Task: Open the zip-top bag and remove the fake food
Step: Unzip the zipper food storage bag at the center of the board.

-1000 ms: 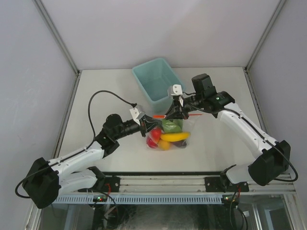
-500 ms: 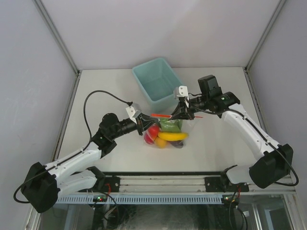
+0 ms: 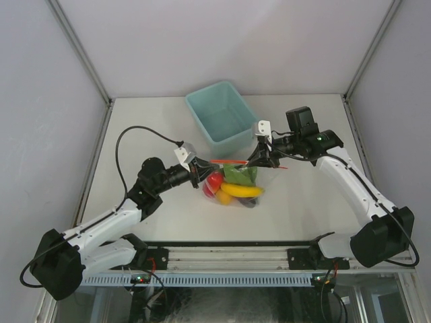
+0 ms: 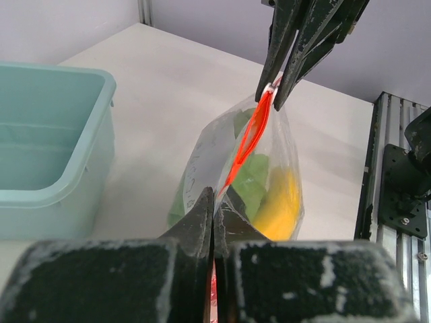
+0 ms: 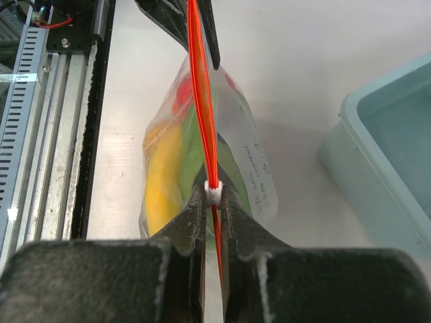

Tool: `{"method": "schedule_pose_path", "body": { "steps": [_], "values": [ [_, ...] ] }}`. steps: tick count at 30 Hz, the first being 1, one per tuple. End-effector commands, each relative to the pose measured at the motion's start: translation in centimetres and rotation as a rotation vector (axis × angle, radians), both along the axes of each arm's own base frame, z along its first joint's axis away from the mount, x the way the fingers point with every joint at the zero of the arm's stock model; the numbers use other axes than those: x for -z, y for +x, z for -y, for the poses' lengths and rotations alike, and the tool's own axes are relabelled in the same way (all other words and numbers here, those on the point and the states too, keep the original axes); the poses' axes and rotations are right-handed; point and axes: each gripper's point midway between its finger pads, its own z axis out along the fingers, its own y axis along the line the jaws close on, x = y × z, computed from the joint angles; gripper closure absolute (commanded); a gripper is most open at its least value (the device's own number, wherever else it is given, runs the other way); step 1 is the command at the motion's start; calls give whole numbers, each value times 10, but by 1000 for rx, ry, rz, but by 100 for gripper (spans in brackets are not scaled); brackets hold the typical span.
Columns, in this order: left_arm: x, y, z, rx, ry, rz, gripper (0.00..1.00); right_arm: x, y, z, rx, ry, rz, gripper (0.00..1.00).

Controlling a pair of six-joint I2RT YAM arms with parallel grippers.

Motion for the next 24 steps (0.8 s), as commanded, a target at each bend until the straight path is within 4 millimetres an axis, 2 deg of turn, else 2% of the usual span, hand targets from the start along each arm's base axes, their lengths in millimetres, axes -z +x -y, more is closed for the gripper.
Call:
{"method": "schedule_pose_path", "body": {
  "steps": [1,13,14,24],
  "values": [
    [-9,5,-10,-45,-21,42,100,-9,-2,12,21,-1,53,100],
    [-7,8,-16,-58,-23,35,100,-6,-2,26,56,-16,50,100],
    [-7,8,-16,-59,-23,36,100,1,-4,28,60,-25,30,100],
    [-6,10,-18,-71,-31,19,100,9,-6,42,100,-41,15,100]
  ]
}}
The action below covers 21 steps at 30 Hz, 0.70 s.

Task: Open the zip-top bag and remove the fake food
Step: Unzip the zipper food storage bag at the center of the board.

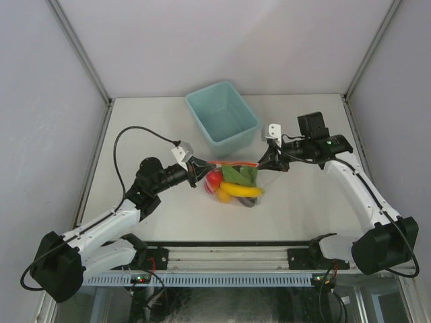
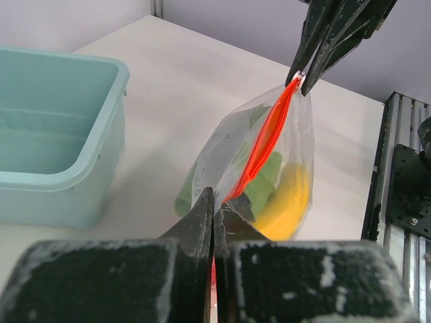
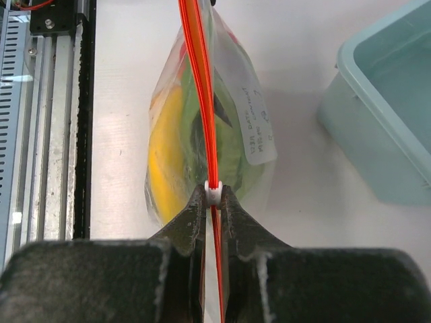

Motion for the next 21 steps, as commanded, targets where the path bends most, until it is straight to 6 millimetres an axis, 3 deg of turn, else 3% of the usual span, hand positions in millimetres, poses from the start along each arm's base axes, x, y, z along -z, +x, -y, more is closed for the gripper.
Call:
{"method": "schedule_pose_path", "body": {
  "steps": [1,21],
  "values": [
    [-12,5,-9,-40,-39,36,100,-2,-4,11,24,-12,33,100],
    [-13,8,-14,-56,-48,19,100,9,-3,39,97,-40,23,100]
  ]
}}
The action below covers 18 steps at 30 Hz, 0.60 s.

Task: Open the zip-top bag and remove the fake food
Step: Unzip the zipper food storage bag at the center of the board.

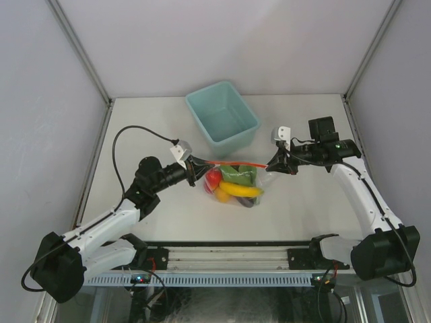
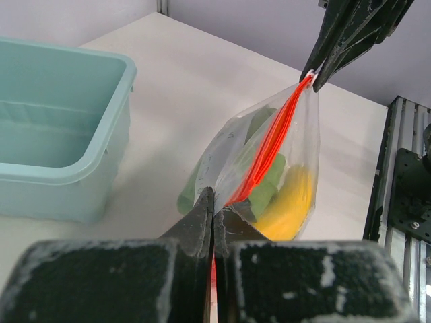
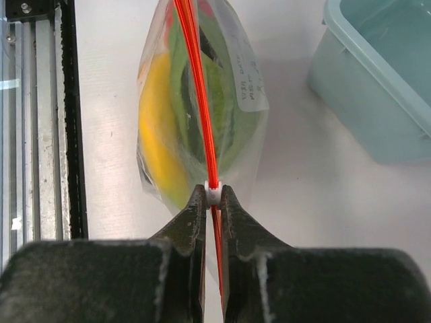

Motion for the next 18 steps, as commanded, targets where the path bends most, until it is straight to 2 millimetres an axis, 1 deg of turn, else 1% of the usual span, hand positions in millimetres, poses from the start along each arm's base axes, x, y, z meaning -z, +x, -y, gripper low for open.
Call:
{"method": "schedule_pose_path", "body": {
  "steps": [1,18],
  "values": [
    [-13,3,-9,-37,-41,37,100,-3,-2,11,24,-18,28,100],
    [-13,7,-13,-45,-42,34,100,4,1,31,66,-60,31,100]
  ]
}}
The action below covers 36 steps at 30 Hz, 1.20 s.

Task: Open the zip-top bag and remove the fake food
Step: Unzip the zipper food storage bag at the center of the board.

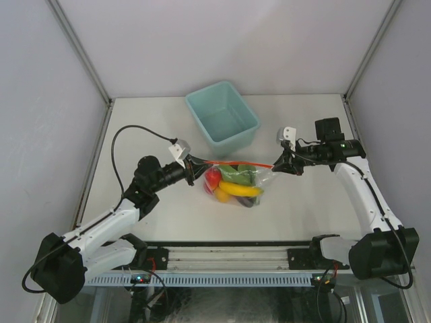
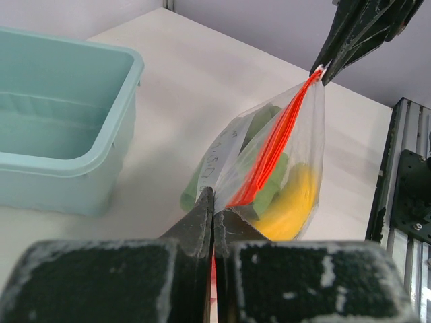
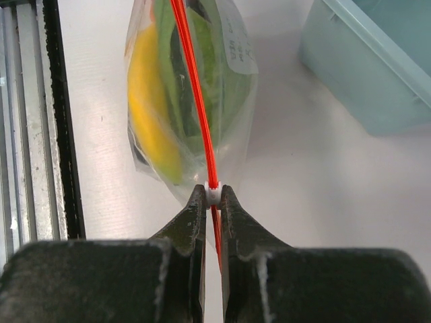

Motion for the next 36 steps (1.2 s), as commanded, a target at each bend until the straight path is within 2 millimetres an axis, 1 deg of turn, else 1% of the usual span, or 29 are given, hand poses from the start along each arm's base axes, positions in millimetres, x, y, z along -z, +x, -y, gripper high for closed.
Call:
{"method": "schedule_pose_path", "body": {
  "steps": [1,23,31,32,34,35,36],
  "values": [
    [-16,3,-8,-29,-42,52,100,-2,-1,12,18,-35,41,100],
    [-15,4,-9,-19,-40,50,100,12,4,42,58,-122,65,100],
    [-18,1,-4,22,-38,55,100,16,0,47,52,-145,74,100],
    [-19,1,-2,28,-37,54,100,15,-1,47,48,-145,77,99],
    [-18,1,0,41,-31,52,100,12,-2,47,43,-144,95,90],
    [-18,1,1,49,-25,54,100,7,-1,46,47,-137,115,82],
    [-19,1,2,58,-20,54,100,1,0,44,54,-118,129,71]
  ]
}}
